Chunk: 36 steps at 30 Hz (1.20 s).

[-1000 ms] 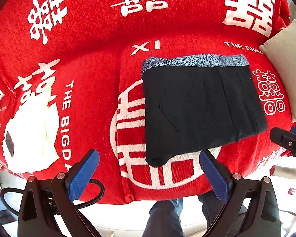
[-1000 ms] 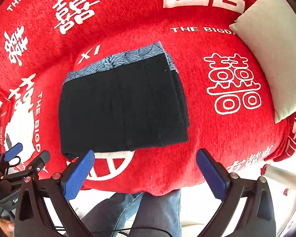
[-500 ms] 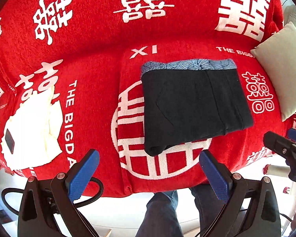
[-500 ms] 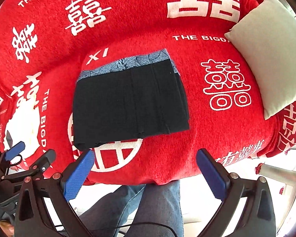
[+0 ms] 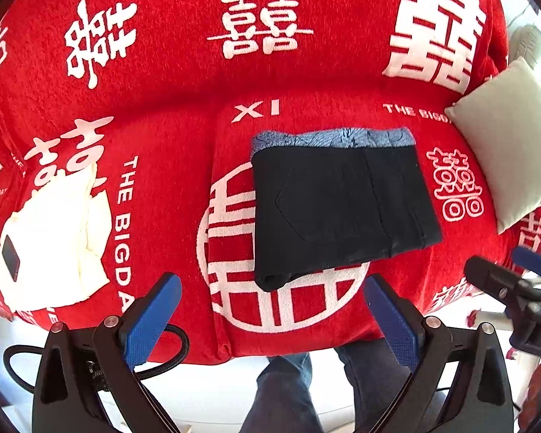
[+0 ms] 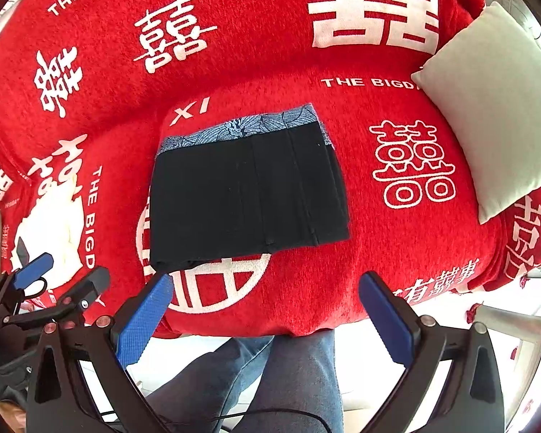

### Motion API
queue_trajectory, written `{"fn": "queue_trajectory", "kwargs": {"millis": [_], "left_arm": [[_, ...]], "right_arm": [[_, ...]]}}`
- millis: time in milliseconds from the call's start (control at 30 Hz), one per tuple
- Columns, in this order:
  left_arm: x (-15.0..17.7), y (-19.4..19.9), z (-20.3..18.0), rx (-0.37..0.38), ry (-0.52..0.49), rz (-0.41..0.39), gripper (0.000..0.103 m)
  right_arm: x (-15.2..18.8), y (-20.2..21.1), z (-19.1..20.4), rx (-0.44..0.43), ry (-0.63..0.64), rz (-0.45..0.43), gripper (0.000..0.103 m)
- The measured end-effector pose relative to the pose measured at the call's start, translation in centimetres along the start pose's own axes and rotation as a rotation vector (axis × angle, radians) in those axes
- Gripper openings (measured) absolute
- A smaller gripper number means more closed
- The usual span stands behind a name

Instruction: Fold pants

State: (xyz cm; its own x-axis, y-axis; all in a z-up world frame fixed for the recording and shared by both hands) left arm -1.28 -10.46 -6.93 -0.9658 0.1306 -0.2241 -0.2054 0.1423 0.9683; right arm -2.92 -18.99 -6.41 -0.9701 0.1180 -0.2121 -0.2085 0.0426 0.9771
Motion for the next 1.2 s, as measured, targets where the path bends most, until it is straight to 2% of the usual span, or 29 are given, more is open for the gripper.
{"fn": "queue_trajectory", "kwargs": {"millis": [133,300,800,1200], "left_arm": [[-0.2,0.3,0.2,0.011,0.030,-0.005,0.101],[0.0,0.3,0.1,-0.009,0.032,-0.004,0.101],[1.1,0.3,-0.8,-0.065,0.003,0.011,0.101],[1.2,-1.0,-2.3,-0.126,0.040,0.050,0.101]], "right_arm": [[0.3,0.0,-0.1,0.003,-0.001,0.007,0.103],[0.4,0.0,-0.3,0.003,-0.003,0.009,0.103],[0.3,0.4,-1.2,0.011,-0.011,0.002,0.103],[-0.4,-1.5,-2.3,-0.001,0.059,0.037,0.103]]}}
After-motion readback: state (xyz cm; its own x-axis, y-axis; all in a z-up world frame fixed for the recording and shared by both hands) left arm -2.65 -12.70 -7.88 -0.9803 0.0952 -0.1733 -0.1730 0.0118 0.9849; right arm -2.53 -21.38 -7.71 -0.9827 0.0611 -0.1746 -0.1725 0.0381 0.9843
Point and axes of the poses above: each gripper's, at about its wrist camera, not at the fingertips, and y roughly against the way its jaws point, z to its left, x to its underside, the point moved 3 cm from there along -y, roughly the way its jaws point, and after that the axes turned 14 degrees about y, right-handed, at the moved point
